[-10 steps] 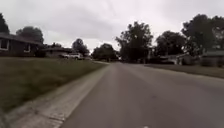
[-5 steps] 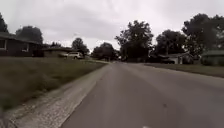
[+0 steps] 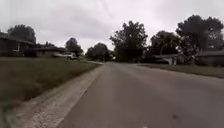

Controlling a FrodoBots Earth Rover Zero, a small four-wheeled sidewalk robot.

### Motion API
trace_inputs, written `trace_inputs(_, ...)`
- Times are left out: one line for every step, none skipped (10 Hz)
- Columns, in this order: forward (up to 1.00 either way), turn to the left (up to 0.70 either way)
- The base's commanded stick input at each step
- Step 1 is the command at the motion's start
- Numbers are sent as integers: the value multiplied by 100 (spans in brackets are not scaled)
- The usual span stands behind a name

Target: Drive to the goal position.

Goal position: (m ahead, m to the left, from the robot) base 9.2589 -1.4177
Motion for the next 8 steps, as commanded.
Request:
trace_inputs(70,0)
trace_inputs(70,0)
trace_inputs(70,0)
trace_inputs(70,0)
trace_inputs(70,0)
trace_inputs(70,0)
trace_inputs(70,0)
trace_inputs(70,0)
